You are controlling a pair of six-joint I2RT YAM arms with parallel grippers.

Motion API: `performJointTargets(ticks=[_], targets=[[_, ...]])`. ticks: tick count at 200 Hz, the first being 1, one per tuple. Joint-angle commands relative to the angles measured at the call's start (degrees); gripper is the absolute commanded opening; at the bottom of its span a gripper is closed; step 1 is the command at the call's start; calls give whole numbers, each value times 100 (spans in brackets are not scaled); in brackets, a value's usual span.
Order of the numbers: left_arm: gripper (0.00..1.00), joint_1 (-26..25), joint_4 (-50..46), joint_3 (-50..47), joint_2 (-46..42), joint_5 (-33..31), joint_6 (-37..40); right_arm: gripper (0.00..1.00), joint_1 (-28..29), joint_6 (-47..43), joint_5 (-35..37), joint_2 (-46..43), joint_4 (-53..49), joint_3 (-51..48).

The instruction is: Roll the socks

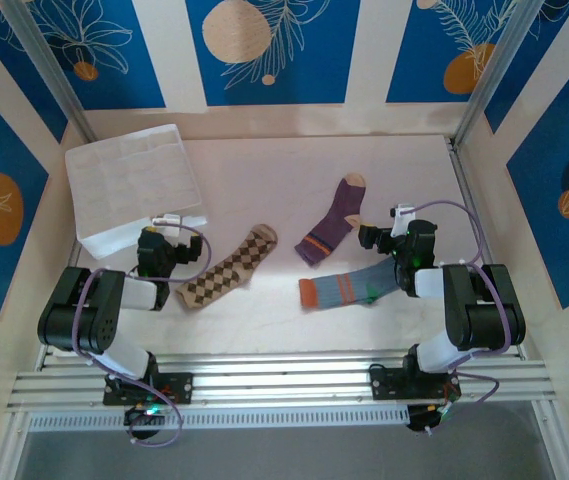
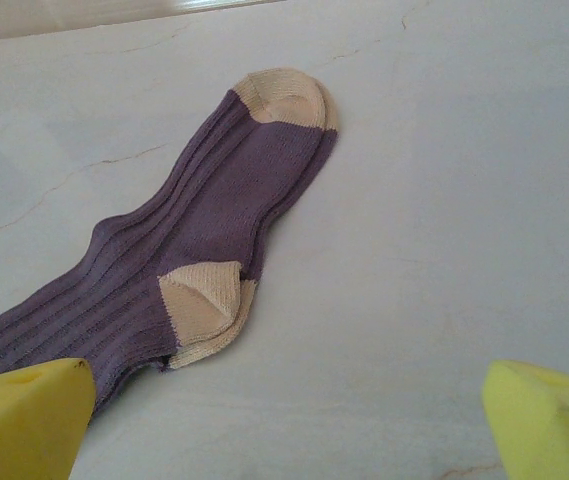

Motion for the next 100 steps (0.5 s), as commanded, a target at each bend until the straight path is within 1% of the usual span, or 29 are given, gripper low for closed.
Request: performJointTargets(ticks=[1, 100], targets=[[100, 55, 139, 89, 22, -9, -19, 99, 18, -81, 33, -23, 189, 54], [100, 61, 143, 89, 21, -8, -21, 99, -32, -66, -40, -25, 173, 55]])
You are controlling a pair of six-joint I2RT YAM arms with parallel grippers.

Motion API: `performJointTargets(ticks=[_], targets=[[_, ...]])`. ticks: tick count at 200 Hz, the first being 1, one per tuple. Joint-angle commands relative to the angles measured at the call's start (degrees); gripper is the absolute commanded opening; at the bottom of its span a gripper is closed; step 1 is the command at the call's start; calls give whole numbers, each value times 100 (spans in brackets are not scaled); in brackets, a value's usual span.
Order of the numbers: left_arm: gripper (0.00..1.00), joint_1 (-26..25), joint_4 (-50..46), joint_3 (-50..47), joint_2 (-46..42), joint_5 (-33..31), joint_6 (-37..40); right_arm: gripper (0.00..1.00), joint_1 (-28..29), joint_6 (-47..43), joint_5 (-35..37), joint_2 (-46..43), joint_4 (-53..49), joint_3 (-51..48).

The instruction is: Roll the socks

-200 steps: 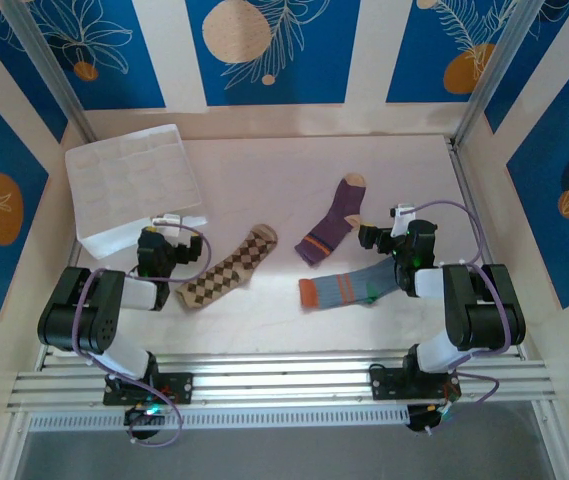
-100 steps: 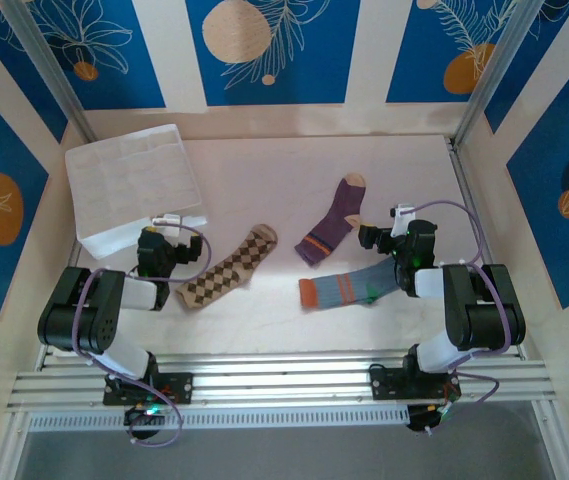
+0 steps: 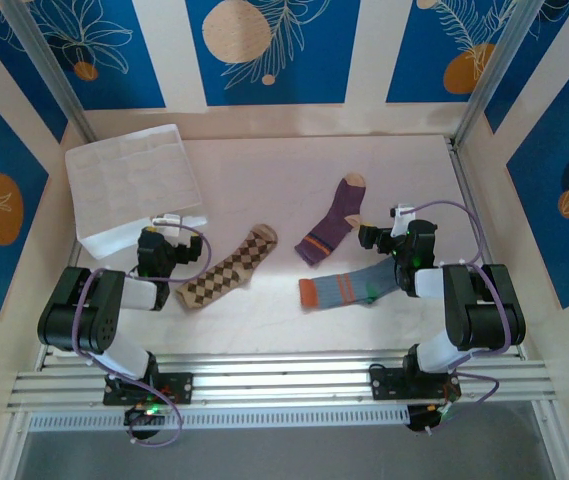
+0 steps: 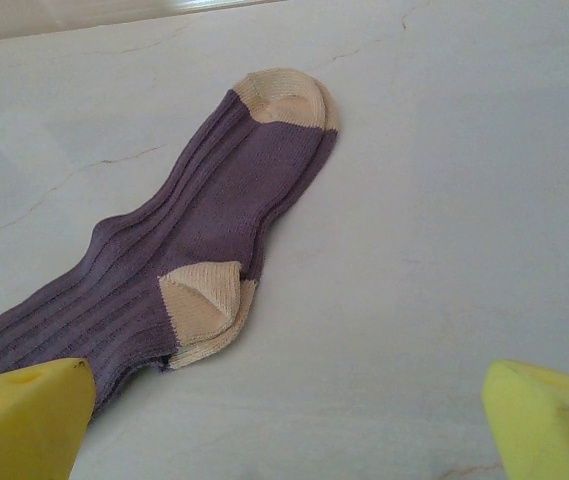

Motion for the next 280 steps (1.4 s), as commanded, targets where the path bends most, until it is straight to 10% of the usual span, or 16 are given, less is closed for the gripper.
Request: performJointTargets(ticks=[1, 92, 143, 188, 216, 280], targets=[[100, 58, 143, 89, 21, -8, -21, 99, -29, -67, -47, -25, 177, 55], [100, 54, 8, -132, -644, -459, -179, 99, -31, -56, -68, -424, -444, 227], [100, 46, -3900, 880, -2324, -535, -567, 99, 319, 573, 27, -922, -3766, 1815], [64, -13, -6776, 1438, -2483, 345, -2186, 100, 1981, 764, 788, -438, -5025, 2930], [44, -144, -6901, 1027, -2375, 1024, -2752, 92, 3118, 1110, 894, 586, -5524, 3729], [40, -771, -6915, 571, -2429, 1054, -3161, 44, 4279, 1307, 776, 2784, -6092, 5456]])
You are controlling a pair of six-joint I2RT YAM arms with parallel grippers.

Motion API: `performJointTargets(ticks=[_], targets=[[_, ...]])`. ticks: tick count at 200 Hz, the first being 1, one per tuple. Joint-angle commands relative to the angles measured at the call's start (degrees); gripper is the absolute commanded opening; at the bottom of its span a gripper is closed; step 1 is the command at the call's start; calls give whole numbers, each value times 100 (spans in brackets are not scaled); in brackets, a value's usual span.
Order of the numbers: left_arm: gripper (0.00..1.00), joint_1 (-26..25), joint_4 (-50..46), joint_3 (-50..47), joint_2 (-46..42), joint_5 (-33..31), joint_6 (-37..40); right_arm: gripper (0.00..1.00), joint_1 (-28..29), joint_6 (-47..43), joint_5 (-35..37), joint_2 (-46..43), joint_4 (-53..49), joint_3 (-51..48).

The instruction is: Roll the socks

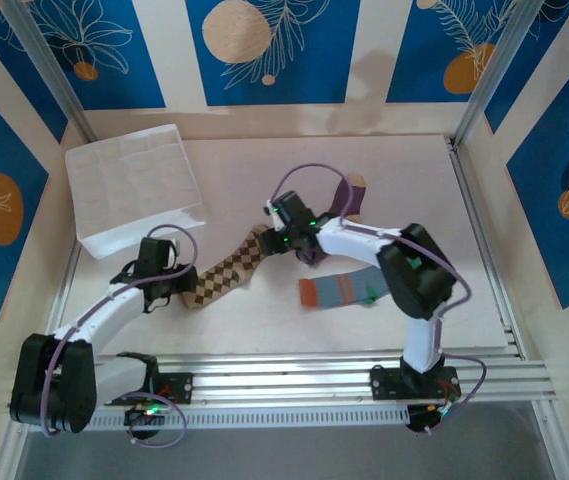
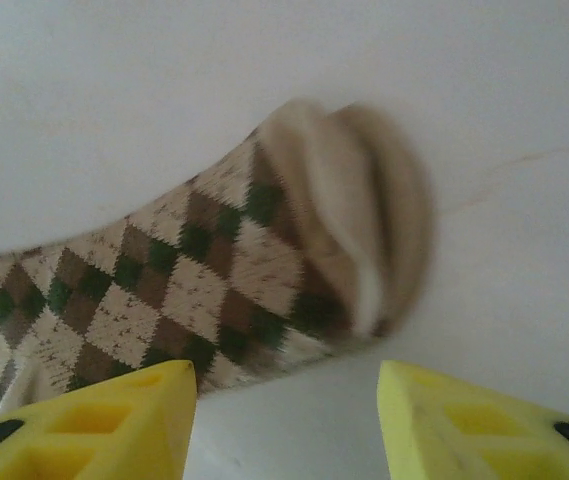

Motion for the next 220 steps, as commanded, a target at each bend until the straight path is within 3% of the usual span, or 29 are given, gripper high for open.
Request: performJointTargets(ticks=[1, 40, 87, 114, 123, 134, 144, 177, 206, 220], targets=[[40, -273, -159, -189, -54, 180, -360, 43, 81, 102, -9, 434, -542, 519], [38, -913, -237, -190, -185, -171, -632, 35, -137, -120, -224, 1260, -1041, 1266], [37, -1948, 673, -616, 351, -472, -1533, 34, -577, -689, -297, 1910, -1764, 2369], [37, -2748, 918, -197, 924, -600, -1881, 34, -785, -1048, -275, 2016, -2192, 3074], [37, -2956, 939, 18, 1064, -619, -1927, 28, -831, -1195, -327, 1935, -2244, 3175], [37, -3136, 876, 266, 1151, -652, -1932, 27, -863, -1305, -372, 1762, -2266, 3179], [38, -3180, 753, 460, 1155, -678, -1902, 28, -858, -1395, -393, 1513, -2119, 2945], [43, -3098, 32, 832, 676, -930, -1716, 44, -605, -1753, -498, 278, -950, 1327], [46, -2541, -571, 841, 158, -529, -1684, 37, -157, -2082, -1006, -732, 68, -240], [46, -2149, -697, 712, -109, -173, -1690, 38, 316, -2380, -931, -1057, 557, -884]])
